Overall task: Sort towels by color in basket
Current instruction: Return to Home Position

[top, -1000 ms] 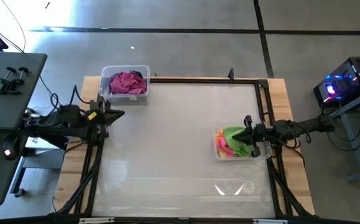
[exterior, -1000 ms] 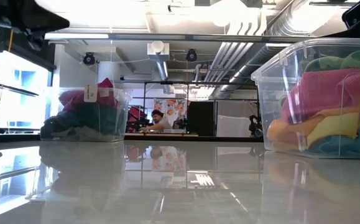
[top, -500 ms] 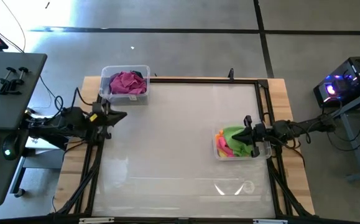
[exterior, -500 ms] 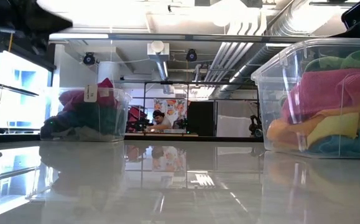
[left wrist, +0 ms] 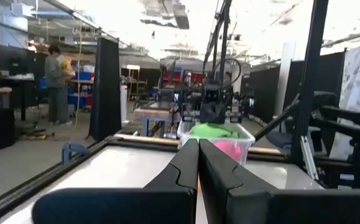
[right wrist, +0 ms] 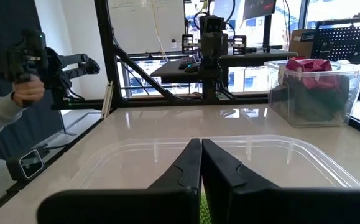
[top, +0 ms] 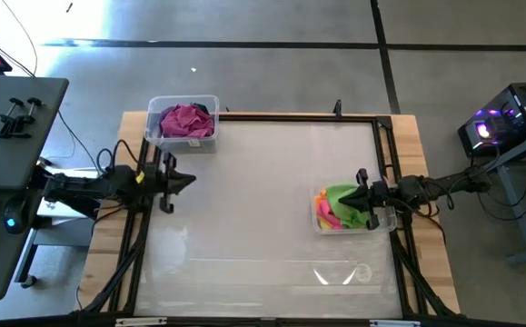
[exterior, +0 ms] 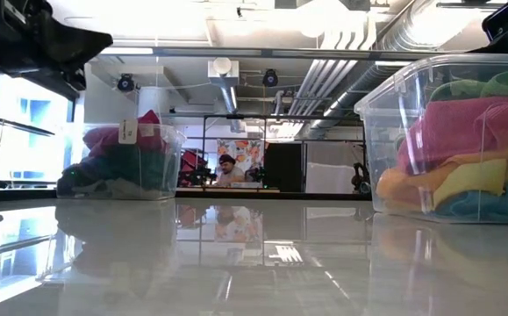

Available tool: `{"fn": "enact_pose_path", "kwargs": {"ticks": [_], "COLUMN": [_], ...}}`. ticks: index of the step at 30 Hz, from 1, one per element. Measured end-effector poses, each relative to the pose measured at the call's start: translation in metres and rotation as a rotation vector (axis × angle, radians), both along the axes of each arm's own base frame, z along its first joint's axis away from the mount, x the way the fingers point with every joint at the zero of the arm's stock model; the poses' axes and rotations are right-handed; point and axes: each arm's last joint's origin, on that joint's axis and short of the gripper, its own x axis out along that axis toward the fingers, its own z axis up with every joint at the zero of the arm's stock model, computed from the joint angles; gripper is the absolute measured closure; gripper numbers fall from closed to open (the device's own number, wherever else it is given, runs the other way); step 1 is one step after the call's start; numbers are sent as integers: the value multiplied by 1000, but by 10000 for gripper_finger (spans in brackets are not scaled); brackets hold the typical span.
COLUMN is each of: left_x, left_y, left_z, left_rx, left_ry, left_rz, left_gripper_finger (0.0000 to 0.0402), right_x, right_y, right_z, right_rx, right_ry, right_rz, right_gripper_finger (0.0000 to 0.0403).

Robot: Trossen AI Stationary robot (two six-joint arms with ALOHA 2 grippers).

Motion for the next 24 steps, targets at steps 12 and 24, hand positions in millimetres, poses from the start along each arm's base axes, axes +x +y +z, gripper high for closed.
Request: {"fn": "enact_pose_path", "kwargs": {"ticks": [12, 24], "left_x": [3, 3], "left_y": [0, 0], "left_z": [-17, -17], "left_rx": [3, -19], "left_ry": [180, 179], "left_rz": [16, 15], "left_gripper_finger": [401, 401], "right_x": [0, 0], "right_y": [0, 0], "right_z": [0, 0], "right_rx": [-24, -24], "right_ry": [-2, -2], "right_rz": [0, 1], "right_gripper_finger": [401, 401]}}
